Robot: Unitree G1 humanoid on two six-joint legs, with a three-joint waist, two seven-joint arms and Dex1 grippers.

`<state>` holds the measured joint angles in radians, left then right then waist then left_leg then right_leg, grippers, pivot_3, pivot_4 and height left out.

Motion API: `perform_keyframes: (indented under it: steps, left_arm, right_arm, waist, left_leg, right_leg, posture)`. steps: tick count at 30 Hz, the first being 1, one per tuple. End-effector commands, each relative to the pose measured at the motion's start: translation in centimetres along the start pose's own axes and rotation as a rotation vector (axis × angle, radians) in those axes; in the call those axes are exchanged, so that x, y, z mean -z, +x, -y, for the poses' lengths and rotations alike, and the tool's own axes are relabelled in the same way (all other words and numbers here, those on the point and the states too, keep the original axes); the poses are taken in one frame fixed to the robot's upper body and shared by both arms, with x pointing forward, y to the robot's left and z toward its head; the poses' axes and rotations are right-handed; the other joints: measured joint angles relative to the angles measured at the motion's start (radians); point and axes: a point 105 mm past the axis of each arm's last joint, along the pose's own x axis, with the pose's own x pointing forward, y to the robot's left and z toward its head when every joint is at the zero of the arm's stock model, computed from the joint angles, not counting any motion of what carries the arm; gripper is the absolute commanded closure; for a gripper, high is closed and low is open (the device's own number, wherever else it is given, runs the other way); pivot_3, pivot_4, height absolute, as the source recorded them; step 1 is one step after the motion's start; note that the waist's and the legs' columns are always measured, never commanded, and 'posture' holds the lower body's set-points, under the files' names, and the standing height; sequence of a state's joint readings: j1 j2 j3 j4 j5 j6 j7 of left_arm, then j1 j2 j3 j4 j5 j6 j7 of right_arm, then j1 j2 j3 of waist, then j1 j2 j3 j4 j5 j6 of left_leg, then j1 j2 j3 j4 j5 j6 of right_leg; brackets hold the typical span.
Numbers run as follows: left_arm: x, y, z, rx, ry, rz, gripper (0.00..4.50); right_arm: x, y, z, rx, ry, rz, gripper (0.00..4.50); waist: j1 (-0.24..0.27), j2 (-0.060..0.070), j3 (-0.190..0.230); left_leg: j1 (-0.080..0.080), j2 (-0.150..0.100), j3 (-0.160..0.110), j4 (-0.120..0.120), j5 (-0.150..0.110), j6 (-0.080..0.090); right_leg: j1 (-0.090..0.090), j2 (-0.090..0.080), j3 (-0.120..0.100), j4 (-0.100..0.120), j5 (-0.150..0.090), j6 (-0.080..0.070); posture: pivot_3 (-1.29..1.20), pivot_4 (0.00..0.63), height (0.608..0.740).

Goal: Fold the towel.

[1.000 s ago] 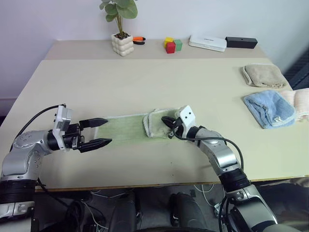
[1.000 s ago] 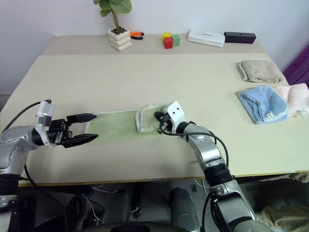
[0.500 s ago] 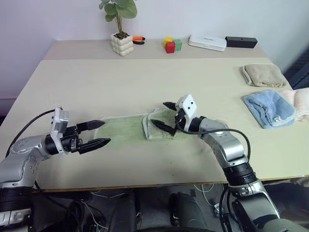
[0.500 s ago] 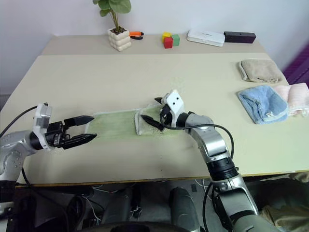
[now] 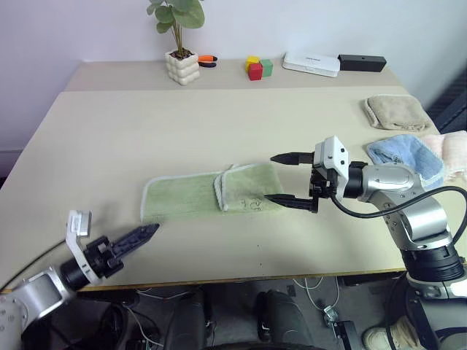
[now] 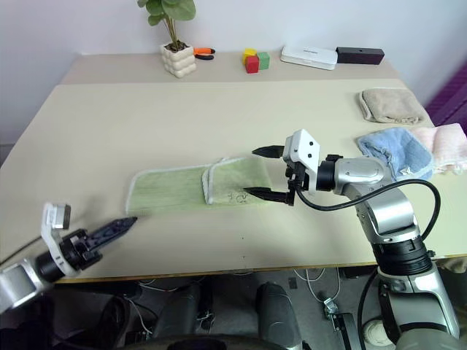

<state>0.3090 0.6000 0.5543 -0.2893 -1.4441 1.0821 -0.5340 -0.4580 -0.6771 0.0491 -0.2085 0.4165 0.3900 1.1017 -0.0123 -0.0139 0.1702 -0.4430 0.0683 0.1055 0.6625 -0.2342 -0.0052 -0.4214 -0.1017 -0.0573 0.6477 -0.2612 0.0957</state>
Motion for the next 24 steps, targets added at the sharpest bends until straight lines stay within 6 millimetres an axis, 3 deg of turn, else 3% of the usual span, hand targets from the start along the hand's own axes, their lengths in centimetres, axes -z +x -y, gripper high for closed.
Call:
perform_keyframes:
  steps: [1,9,16,19,24]
  left_arm:
    - [0.3,0.1,0.6,-0.011,-0.051,0.049,0.00]
    - [-0.1,1.7,-0.7,-0.092,-0.145,0.171,0.00]
    - [-0.2,2.8,-4.2,-0.255,-0.232,0.183,0.00]
    - [-0.7,3.6,-4.9,-0.272,-0.270,0.190,0.85]
    - [-1.8,4.9,-5.5,-0.283,-0.272,0.221,3.45]
  right_arm:
    - [-1.3,0.0,0.1,0.015,-0.041,0.049,0.05]
    - [-0.8,0.2,-0.2,0.033,-0.022,0.044,0.05]
    - [-0.7,0.0,0.2,0.067,-0.025,0.038,0.05]
    - [-0.6,0.0,0.5,0.085,-0.026,0.037,0.00]
    - [-0.5,-0.1,0.8,0.111,-0.031,0.027,0.00]
  waist:
    - [0.004,0.000,0.000]
    - [0.005,0.000,-0.001]
    - [0.005,0.004,-0.003]
    - [0.006,0.007,-0.005]
    - [0.013,0.008,-0.006]
  left_leg:
    - [0.000,0.000,0.000,0.000,0.000,0.000]
    - [0.000,-0.001,0.000,0.001,-0.001,0.001]
    - [0.001,-0.002,0.000,0.001,-0.001,0.001]
    - [0.002,-0.002,0.000,0.001,-0.001,0.001]
    - [0.003,-0.002,-0.001,0.001,-0.001,0.001]
  right_leg:
    - [0.000,-0.001,0.000,0.000,0.000,-0.001]
    - [0.002,-0.003,0.000,-0.002,-0.002,-0.004]
    - [0.003,-0.002,0.000,-0.002,-0.002,-0.004]
    - [0.004,-0.002,0.000,-0.002,-0.002,-0.004]
    - [0.006,-0.002,-0.001,-0.002,-0.002,-0.004]
  posture:
    - [0.00,0.150,0.735]
    - [0.00,0.150,0.735]
    - [0.00,0.150,0.735]
    - [0.00,0.150,0.735]
    - [0.00,0.150,0.735]
